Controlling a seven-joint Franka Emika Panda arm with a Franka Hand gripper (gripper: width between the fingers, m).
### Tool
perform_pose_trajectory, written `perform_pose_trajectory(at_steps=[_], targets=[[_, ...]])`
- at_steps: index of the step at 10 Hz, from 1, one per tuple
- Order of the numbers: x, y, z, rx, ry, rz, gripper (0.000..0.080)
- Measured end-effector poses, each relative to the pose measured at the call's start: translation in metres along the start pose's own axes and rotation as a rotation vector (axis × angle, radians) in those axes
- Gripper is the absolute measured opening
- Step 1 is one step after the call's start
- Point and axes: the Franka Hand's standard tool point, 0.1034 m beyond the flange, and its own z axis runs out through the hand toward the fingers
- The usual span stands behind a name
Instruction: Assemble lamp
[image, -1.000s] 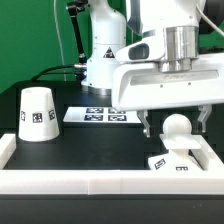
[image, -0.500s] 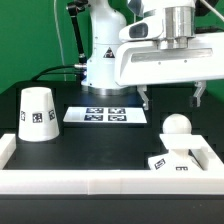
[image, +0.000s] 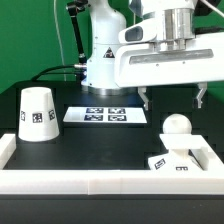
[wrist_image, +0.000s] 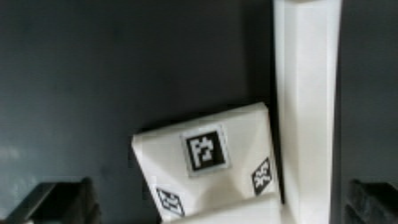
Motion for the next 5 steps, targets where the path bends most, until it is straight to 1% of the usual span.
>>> perform_pose_trajectory(at_steps=[2, 3, 4, 5], targets=[[-0.022, 0.0, 0.008, -0.008, -0.018, -0.007, 0.0698], [-0.033, 0.003, 0.013, -0.012, -0.022, -0.009, 0.0698], [-0.038, 0.005, 0.015, -0.017, -0.039, -0.018, 0.0698], [-0.036, 0.005, 0.014, -0.02, -0.054, -0.019, 0.0698]])
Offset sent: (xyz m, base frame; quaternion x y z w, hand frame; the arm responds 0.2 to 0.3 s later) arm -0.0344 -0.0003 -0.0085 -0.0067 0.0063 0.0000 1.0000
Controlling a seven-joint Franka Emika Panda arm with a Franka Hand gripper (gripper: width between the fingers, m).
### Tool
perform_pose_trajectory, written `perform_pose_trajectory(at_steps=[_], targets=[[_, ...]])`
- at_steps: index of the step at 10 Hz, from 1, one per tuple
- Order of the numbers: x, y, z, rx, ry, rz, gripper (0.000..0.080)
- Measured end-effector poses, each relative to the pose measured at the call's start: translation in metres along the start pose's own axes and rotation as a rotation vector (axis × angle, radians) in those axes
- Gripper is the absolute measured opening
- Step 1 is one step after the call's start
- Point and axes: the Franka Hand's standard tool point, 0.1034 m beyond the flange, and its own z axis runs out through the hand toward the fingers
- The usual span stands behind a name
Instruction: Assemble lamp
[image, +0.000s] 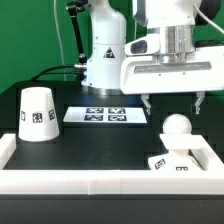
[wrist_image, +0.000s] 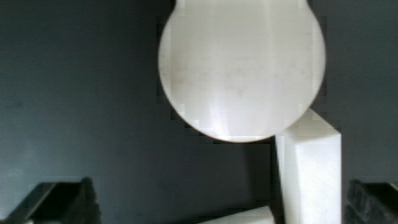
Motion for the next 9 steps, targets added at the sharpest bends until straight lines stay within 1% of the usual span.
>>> perform_pose_trajectory(at_steps=[1, 2, 3, 4, 6, 7, 8, 9], targets=[[0.0005, -0.0004, 0.0, 0.001, 0.003, -0.001, 0.0698], [-0.0019, 0.0011, 0.001, -0.006, -0.026, -0.009, 0.0698], [0.0034, 0.0022, -0.0019, -0.012, -0.089, -0.044, 0.0698], [0.0081, 0.0001, -0.0043, -0.015, -0.147, -0.068, 0.0698], [0.0008, -0.0038, -0.0035, -0.025, -0.267, -0.106, 0.0698], [0.0018, -0.0037, -0.0043, -0.026, -0.317, -0.124, 0.0698], [-0.0017, -0.0016, -0.0043, -0.036, -0.399, -0.118, 0.0698], [-0.0014, -0.0015, -0.0037, -0.041, -0.461, -0.115, 0.0698]])
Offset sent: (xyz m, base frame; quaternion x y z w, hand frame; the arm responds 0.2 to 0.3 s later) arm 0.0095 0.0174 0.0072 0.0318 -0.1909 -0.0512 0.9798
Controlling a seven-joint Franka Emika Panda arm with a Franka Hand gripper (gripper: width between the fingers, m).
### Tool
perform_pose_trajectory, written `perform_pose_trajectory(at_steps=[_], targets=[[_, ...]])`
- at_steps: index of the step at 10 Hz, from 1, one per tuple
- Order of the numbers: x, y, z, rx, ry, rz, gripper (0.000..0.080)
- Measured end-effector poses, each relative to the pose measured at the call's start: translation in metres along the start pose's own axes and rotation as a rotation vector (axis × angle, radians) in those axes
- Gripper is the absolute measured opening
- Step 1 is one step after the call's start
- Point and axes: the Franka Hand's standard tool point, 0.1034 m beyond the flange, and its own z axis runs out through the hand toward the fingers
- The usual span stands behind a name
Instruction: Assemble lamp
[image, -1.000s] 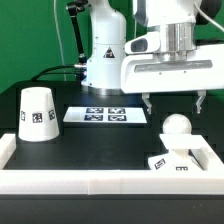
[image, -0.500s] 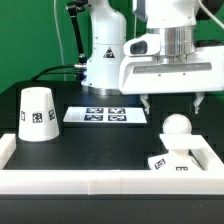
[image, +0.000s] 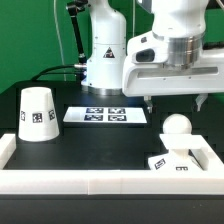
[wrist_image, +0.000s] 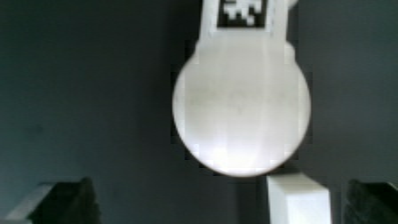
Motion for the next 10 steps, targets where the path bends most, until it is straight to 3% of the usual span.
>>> perform_pose_trajectory(at_steps=[6, 10], targets=[[-0.009, -0.008, 0.012, -0.02, -0.354, -0.001, 0.0698], [-0.007, -0.009, 0.016, -0.023, -0.38, 0.006, 0.0698]])
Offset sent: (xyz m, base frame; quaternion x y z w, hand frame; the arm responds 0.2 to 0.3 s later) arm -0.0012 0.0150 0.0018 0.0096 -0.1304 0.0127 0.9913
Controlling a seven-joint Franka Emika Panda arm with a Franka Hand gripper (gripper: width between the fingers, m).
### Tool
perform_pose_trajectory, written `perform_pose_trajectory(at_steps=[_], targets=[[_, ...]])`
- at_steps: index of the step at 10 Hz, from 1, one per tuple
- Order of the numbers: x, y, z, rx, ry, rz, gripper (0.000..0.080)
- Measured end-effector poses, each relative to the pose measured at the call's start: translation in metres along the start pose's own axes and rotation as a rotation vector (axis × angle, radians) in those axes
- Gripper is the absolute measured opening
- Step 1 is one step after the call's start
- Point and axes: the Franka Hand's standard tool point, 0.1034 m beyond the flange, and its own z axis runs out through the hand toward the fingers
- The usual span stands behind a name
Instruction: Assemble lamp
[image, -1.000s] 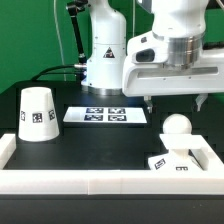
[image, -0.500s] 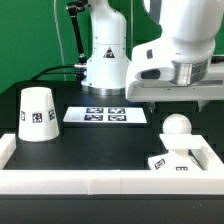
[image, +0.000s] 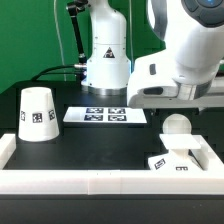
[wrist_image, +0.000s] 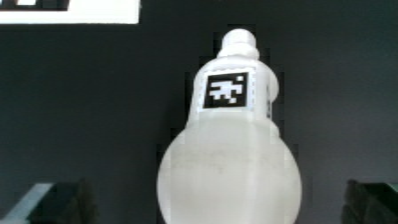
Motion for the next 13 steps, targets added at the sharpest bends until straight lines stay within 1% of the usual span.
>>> perform_pose_trajectory(at_steps=[2, 6, 8, 10, 11, 13], targets=[[0.003, -0.004, 0.006, -0.004, 0.004, 0.005, 0.0698], [0.008, -0.002, 0.023, -0.007, 0.016, 0.009, 0.0698], [0.012, -0.004, 0.032, -0.011, 0.013, 0.009, 0.0698], [0.015, -0.003, 0.042, -0.013, 0.007, 0.014, 0.0698], [0.014, -0.002, 0.046, -0.018, 0.0, 0.033, 0.0698], [0.015, 0.0, 0.054, -0.017, -0.014, 0.069, 0.0698]])
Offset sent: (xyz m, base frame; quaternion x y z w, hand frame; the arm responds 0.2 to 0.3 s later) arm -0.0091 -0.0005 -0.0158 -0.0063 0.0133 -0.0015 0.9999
